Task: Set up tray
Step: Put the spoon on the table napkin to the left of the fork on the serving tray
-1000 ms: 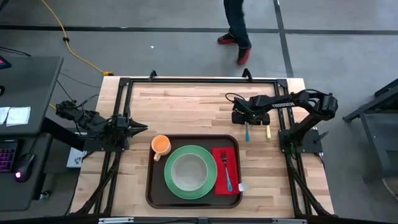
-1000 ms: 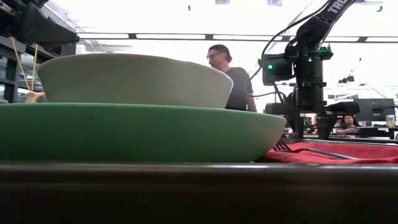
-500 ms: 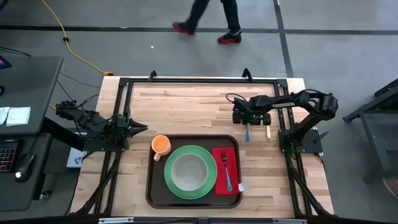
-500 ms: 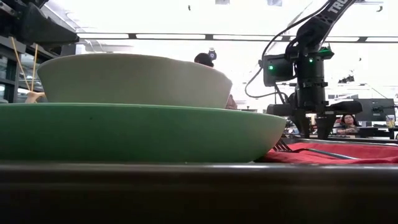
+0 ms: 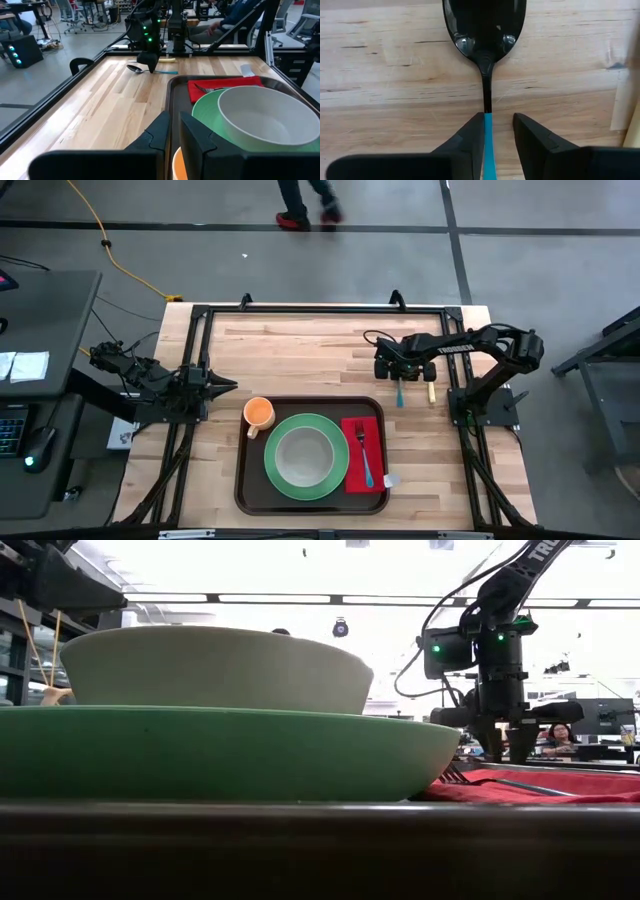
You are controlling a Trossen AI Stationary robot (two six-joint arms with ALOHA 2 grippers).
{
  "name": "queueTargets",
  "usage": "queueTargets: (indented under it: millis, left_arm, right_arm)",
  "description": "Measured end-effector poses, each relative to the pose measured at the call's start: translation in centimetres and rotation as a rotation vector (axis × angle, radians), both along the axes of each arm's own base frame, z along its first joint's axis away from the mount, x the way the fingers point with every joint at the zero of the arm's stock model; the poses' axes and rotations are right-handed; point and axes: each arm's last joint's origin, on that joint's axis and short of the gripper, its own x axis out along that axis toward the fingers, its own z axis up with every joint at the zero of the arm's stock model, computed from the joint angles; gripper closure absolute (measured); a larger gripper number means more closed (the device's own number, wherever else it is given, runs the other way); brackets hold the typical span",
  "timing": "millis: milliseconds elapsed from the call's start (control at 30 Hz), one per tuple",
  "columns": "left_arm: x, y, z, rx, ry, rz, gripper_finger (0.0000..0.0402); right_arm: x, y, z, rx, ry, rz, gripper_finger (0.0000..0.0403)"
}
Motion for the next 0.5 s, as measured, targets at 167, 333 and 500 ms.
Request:
queueTargets:
  millis: [167, 333, 500]
  left_arm:
    - [0.00, 0.00, -0.01, 0.000, 0.001, 0.000, 0.0332]
    - [0.01, 0.00, -0.01, 0.000, 0.001, 0.000, 0.0332]
    - [0.00, 0.00, -0.01, 0.000, 0.000, 0.000, 0.0332]
  right_arm:
    - [-0.01, 0.00, 0.01, -0.001, 0.003, 0.008, 0.0331]
    - [-0.05, -0.01, 0.02, -0.005, 0.010, 0.015, 0.0351]
    - [-0.09, 0.00, 0.01, -0.007, 0.016, 0.020, 0.0375]
